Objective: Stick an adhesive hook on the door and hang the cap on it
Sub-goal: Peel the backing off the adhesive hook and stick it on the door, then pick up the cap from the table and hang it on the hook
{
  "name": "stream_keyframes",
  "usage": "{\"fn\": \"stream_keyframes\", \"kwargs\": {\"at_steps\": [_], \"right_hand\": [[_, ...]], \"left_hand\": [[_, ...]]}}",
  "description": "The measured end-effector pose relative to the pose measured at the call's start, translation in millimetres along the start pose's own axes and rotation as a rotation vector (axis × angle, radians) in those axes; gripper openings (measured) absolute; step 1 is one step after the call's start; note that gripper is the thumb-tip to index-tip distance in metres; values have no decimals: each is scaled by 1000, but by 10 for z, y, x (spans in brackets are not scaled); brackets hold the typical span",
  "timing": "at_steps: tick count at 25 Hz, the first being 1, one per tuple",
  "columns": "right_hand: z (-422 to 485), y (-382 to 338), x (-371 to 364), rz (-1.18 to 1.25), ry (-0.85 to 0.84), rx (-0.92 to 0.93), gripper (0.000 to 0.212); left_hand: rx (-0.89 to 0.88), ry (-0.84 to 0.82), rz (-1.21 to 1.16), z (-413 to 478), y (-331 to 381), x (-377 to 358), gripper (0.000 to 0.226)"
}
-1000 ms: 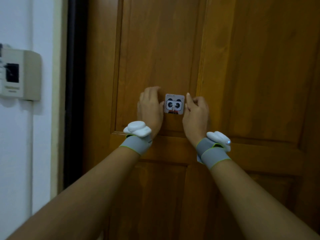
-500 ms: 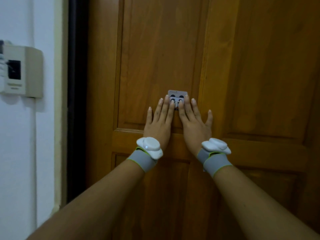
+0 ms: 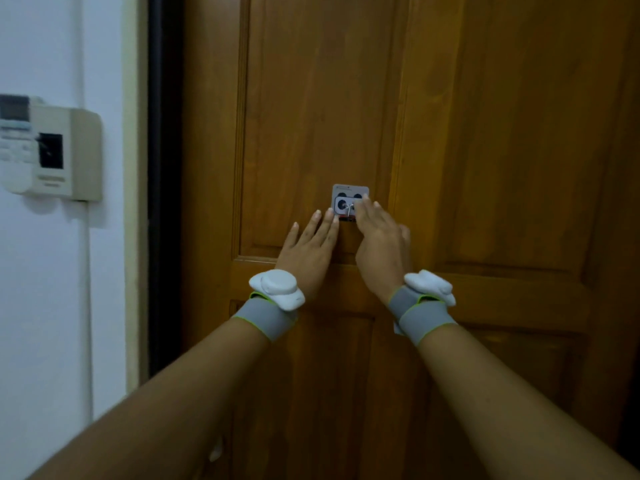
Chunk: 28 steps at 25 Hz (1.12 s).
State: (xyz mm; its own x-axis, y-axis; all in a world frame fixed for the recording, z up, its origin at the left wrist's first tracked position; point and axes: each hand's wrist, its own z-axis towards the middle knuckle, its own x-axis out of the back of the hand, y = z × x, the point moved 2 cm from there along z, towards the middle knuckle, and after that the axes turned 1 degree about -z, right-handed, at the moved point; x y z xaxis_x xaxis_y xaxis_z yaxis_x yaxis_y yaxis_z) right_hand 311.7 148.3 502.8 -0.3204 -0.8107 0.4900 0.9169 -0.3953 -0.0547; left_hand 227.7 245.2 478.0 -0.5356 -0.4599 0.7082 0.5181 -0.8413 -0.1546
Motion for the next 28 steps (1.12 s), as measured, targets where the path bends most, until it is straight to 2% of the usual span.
{"fn": "stream_keyframes", "kwargs": {"at_steps": [4,8,11,15,18,21,24,28], "right_hand": [[50,-86,-23,-125,-163,111,70],[-53,-79,-42,-139,-299,36,76],[-194,-197,19,-34,-203,1,78],[-715,-439,6,313,69,-17,48],[-1334,-679,-164,491,61,-153,34],[-2058,-999,-500,579,-73,-268,19],[-2766,-1273,-840,623,-257,-358,16],[-3634,-1614,-1274,548,-539,-348,15]], "left_hand": [[11,77,-134,-260,-99,209,67],[77,90,-223,-463,-181,338,68],[94,123,-261,-633,-235,446,58],[165,196,-470,-1143,-227,461,38],[231,188,-549,-1703,-277,317,23],[315,46,-547,-2400,-385,31,18],[395,-129,-572,-3064,-560,-352,18],[518,-402,-540,-3913,-859,-989,18]]}}
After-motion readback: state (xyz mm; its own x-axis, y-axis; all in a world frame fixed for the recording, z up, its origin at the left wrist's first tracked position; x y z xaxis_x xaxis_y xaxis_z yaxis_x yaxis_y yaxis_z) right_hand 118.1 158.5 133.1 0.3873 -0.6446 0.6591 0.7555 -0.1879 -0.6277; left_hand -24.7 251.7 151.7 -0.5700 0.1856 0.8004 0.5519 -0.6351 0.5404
